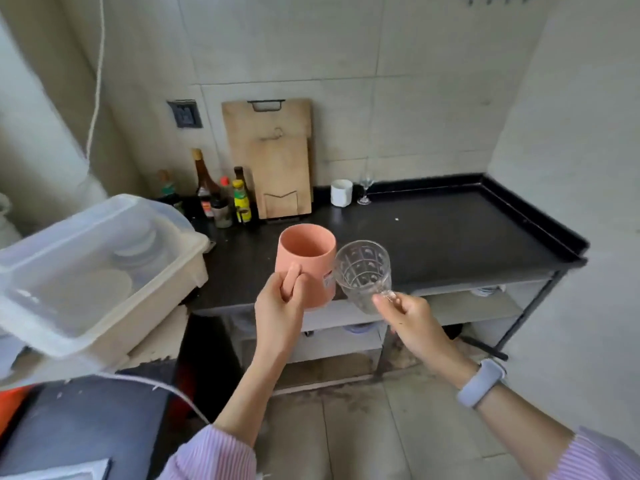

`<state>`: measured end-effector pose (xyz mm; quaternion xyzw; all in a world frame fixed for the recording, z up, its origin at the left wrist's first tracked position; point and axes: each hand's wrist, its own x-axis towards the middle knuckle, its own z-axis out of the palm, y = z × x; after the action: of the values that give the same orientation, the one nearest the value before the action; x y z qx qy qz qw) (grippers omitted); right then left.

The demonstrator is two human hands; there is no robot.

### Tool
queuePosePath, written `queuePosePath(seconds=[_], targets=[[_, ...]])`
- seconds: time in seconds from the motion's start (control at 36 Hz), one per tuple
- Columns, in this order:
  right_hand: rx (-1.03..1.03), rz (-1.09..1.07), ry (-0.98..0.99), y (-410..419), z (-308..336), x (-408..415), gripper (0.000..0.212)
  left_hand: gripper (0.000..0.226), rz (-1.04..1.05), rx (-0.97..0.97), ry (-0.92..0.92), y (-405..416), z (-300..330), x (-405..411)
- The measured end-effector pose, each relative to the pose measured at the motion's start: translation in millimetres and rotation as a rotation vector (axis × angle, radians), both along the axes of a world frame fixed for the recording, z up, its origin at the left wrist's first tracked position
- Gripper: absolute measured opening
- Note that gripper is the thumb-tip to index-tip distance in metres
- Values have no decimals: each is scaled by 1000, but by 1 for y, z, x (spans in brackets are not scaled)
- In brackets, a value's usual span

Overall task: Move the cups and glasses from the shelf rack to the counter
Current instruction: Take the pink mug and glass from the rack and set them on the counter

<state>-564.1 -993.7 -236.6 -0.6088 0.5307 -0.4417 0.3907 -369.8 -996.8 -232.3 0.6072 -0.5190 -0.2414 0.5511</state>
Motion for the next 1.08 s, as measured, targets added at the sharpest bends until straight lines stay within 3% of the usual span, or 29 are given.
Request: queuePosePath(seconds=[0.17, 0.42, 0.56, 0.81, 0.94, 1.03, 1.08], targets=[[73, -124, 20, -85, -6, -22, 44, 26, -114, 21, -28, -111, -11, -23], [247, -258, -11, -186, -40, -72, 48, 26, -291, 158, 68, -234, -50, -84], [328, -319, -122, -259, -68, -107, 39, 20, -368, 241, 149, -300, -75, -121], [417, -289, -94, -425, -124, -178, 34, 26, -316, 348, 223, -454, -121, -194], [387, -289, -49, -513, -155, -209, 34, 48, -253, 395, 245, -531, -155, -227], [402, -274, -53, -557, -170, -221, 34, 33, -226, 425, 271, -568, -175, -241], [417, -260, -45, -582, -179, -226, 33, 35, -223, 447, 287, -591, -187, -247]])
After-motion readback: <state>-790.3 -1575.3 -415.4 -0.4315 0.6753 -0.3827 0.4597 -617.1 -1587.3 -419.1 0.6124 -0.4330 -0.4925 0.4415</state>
